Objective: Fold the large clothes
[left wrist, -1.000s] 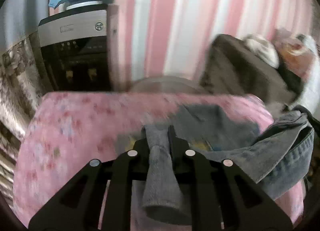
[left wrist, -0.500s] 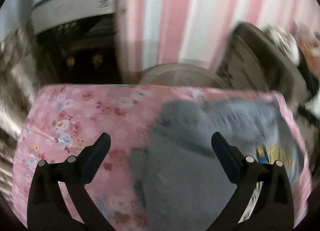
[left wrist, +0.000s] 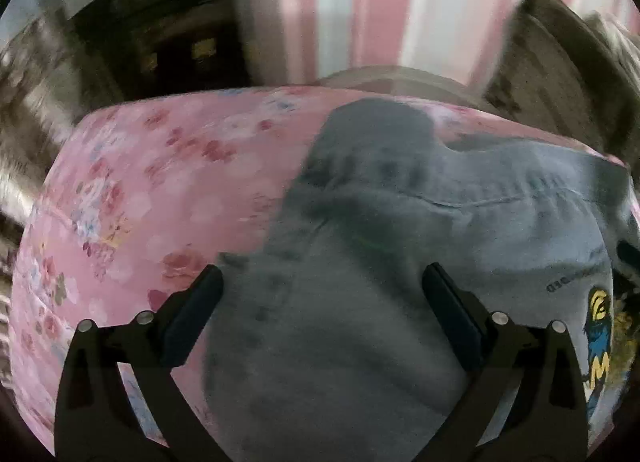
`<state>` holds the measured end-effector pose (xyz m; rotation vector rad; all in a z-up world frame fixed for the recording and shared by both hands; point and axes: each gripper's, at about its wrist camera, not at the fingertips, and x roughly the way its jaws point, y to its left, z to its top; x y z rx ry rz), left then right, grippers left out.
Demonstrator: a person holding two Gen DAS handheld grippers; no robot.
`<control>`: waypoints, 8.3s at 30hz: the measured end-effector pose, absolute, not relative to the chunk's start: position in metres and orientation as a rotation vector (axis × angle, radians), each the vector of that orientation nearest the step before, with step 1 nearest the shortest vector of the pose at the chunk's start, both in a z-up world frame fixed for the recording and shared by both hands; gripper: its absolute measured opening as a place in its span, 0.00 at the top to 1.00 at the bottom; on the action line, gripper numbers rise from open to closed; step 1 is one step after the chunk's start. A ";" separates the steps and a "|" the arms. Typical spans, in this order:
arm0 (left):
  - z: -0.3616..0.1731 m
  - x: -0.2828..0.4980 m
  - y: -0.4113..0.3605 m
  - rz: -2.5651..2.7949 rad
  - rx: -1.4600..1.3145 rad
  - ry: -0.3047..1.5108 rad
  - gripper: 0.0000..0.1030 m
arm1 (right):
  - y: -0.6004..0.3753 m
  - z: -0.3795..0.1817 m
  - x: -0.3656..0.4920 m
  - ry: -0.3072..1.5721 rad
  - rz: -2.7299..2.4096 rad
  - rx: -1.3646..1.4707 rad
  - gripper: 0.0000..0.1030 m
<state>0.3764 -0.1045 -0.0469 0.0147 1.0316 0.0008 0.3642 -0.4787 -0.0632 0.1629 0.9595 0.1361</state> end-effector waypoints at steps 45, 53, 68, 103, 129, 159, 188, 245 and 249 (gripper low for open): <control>-0.009 0.120 -0.079 -0.042 0.030 0.418 0.03 | -0.500 -0.024 0.072 0.302 0.051 0.056 0.02; -0.004 0.113 -0.073 0.012 0.004 0.372 0.03 | -0.498 -0.023 0.068 0.278 0.049 0.046 0.02; -0.004 0.115 -0.078 -0.006 0.018 0.394 0.03 | -0.507 -0.027 0.075 0.320 0.063 0.082 0.02; 0.013 0.176 -0.162 -0.166 0.040 0.572 0.03 | -0.539 -0.077 0.208 0.790 0.207 0.401 0.55; 0.021 0.238 -0.144 -0.048 0.053 0.718 0.03 | -0.410 0.062 0.212 0.525 0.503 0.360 0.85; 0.075 0.195 -0.094 -0.175 -0.071 0.627 0.03 | -0.484 0.026 0.133 0.454 0.204 0.372 0.02; 0.001 0.186 -0.043 -0.166 -0.060 0.707 0.82 | -0.309 -0.035 0.204 0.712 0.322 -0.019 0.02; 0.015 0.267 -0.024 -0.039 0.040 0.668 0.16 | -0.332 0.004 0.241 0.611 0.192 0.056 0.02; 0.027 0.241 -0.025 -0.048 0.032 0.642 0.16 | -0.330 -0.001 0.213 0.619 0.194 0.043 0.02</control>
